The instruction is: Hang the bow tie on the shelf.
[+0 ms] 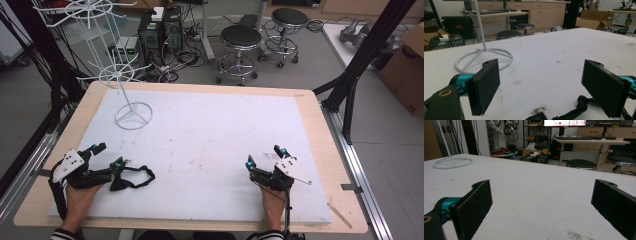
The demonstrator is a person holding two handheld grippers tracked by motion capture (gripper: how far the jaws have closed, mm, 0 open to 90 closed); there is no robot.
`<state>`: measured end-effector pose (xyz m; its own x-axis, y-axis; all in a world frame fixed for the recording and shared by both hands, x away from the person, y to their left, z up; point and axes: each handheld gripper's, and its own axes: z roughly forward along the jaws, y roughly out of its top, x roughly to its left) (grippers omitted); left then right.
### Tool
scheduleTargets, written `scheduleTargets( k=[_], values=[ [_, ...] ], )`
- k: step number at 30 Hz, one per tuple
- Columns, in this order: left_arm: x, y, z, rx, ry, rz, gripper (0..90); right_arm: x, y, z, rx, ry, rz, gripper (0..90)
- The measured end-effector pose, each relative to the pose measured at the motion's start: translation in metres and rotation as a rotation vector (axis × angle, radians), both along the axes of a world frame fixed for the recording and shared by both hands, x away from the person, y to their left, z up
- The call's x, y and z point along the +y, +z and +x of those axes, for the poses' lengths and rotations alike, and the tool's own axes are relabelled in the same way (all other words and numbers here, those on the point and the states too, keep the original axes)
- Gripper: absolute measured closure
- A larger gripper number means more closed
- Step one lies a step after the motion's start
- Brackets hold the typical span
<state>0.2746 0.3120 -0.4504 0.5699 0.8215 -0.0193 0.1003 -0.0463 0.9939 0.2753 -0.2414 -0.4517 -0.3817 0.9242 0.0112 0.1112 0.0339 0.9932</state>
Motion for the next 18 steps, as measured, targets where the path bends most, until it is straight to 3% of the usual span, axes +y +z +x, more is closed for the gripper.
scheduleTargets(
  k=[8,18],
  values=[
    [-0.0002,0.0000,0.0000,0.004,0.011,0.004,12.7,-0.0004,0.0000,0.0004,0.001,0.002,0.000,2.4],
    [0.0033,0.0002,0.0020,0.034,0.033,-0.032,11.0,-0.0001,0.0000,0.0003,0.002,0.006,-0.003,2.4]
  ],
)
